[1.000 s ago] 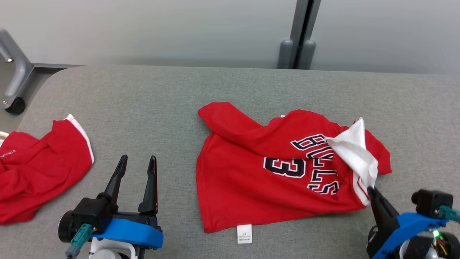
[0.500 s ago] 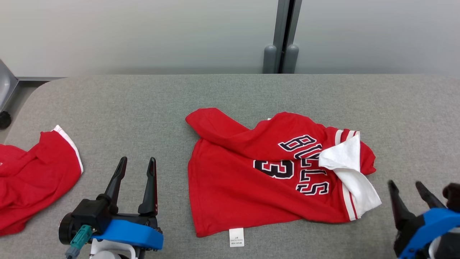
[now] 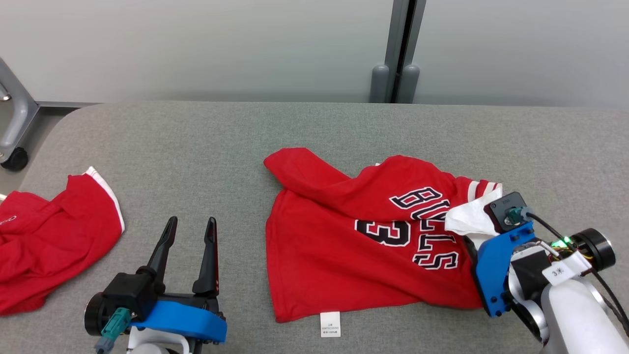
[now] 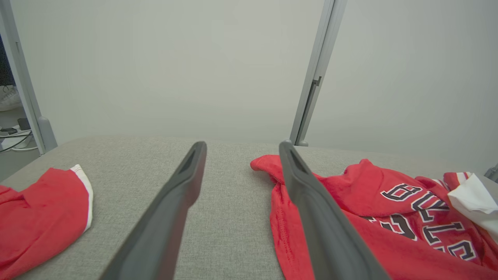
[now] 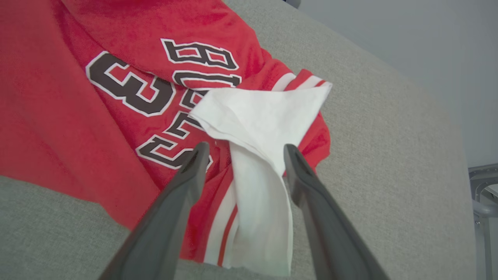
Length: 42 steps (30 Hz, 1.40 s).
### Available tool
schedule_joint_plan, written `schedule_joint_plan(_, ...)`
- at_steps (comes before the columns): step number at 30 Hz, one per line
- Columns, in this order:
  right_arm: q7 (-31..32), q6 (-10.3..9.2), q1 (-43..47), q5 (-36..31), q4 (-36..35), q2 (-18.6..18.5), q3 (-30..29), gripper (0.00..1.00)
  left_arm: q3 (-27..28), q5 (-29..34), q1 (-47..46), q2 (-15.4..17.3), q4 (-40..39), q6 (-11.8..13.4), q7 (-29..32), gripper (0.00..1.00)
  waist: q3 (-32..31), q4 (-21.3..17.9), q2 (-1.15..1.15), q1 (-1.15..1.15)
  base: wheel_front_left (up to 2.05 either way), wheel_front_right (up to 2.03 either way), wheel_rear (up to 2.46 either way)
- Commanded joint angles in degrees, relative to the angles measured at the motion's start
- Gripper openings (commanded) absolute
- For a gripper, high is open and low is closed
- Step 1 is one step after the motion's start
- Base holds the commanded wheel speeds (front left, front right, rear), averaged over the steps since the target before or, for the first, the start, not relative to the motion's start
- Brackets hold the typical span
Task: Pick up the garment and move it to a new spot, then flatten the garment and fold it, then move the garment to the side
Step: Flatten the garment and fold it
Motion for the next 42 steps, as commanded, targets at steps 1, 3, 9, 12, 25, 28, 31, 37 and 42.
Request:
schedule_joint_plan(1,-0.3,-0.01,-1.6,0.2,1.7,-0.4,0.2,1.00,0.0,-0.1,-0.7,0.0,0.0,-0.3,-0.3,1.00,0.2,0.3,-0.01,0.00,0.00,0.00,0.00)
schedule_joint_plan(3,-1.2,-0.01,-3.7,0.9,4.9,-0.4,1.2,1.00,-0.1,0.0,-0.7,0.0,0.1,-0.3,-0.4,1.00,0.3,0.7,-0.01,0.00,0.00,0.00,0.00)
schedule_joint_plan(9,-2.5,-0.01,-8.1,3.3,12.8,-0.6,3.1,1.00,-0.5,-0.3,-0.6,0.1,0.4,-0.5,-0.3,1.00,0.7,1.6,-0.01,0.00,0.00,0.00,0.00)
schedule_joint_plan(12,-3.8,-0.01,-9.5,3.6,15.5,-0.8,4.0,0.77,-0.5,-0.5,-0.6,0.3,0.5,-0.4,-0.4,1.00,0.8,1.8,-0.01,0.00,0.00,0.00,0.00)
schedule_joint_plan(25,-13.3,-0.01,-3.7,7.5,12.0,6.3,-11.3,0.00,0.1,-1.0,0.7,1.1,-0.1,0.7,-0.5,1.00,0.5,-0.4,-0.01,0.00,0.00,0.00,0.00)
schedule_joint_plan(28,-15.7,-0.01,1.9,9.8,7.3,8.4,-18.0,0.00,0.1,-1.0,1.0,1.3,-0.4,1.0,-0.4,1.00,0.2,-1.4,-0.01,0.00,0.00,0.00,0.00)
schedule_joint_plan(31,-16.1,0.00,7.6,15.3,4.6,9.1,-21.1,0.00,0.4,-1.1,1.2,1.7,-0.8,1.2,-0.2,1.00,-0.1,-2.5,-0.01,0.00,0.00,0.00,0.00)
schedule_joint_plan(37,-15.0,0.00,15.7,19.5,1.7,8.9,-23.2,1.00,1.3,-1.5,2.0,2.9,-1.9,1.9,0.1,1.00,-0.6,-5.1,-0.01,0.00,0.00,0.00,0.00)
schedule_joint_plan(42,-15.1,0.00,17.2,18.0,-1.7,9.0,-24.9,1.00,1.6,-1.8,2.5,3.3,-2.6,2.3,0.3,1.00,-0.8,-6.1,-0.01,0.00,0.00,0.00,0.00)
